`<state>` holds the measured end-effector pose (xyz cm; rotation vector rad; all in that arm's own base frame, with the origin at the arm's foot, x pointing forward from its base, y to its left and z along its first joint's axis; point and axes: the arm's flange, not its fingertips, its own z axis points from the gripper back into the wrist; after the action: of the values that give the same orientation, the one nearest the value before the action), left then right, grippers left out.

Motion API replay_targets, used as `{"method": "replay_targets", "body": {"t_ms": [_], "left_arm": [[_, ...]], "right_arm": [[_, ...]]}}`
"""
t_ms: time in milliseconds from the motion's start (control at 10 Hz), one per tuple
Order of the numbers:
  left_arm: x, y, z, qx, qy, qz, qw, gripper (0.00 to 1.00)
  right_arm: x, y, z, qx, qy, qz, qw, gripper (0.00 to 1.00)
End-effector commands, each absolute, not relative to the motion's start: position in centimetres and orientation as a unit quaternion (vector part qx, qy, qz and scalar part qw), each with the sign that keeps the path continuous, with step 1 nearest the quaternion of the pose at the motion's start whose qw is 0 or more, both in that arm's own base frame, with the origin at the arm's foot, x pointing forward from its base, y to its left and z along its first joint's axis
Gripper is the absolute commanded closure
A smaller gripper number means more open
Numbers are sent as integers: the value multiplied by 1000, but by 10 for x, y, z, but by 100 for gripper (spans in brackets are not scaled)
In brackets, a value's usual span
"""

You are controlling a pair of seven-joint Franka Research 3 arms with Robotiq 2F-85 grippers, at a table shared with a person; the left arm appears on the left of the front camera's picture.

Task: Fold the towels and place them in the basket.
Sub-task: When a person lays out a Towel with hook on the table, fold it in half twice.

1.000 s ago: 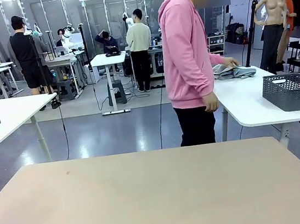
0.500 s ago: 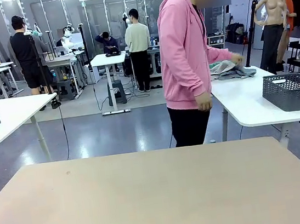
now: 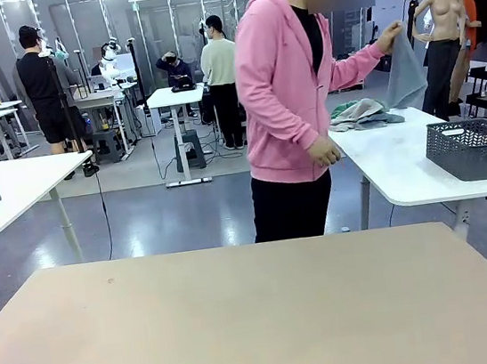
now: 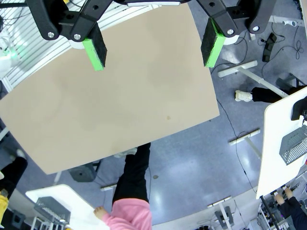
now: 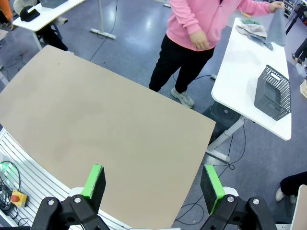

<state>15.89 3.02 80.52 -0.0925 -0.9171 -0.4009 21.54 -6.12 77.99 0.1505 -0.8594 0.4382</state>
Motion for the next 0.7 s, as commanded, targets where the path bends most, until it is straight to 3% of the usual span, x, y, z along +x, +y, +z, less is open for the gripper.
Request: {"method": "replay_targets", "body": {"t_ms": [0, 600], "left_arm": [[155, 29, 809, -44, -437, -199, 876, 0], [155, 29, 809, -44, -437, -199, 876, 0]], "right_arm": [[215, -61, 780, 74, -408, 212, 885, 0], [215, -61, 780, 74, -408, 212, 885, 0]]}}
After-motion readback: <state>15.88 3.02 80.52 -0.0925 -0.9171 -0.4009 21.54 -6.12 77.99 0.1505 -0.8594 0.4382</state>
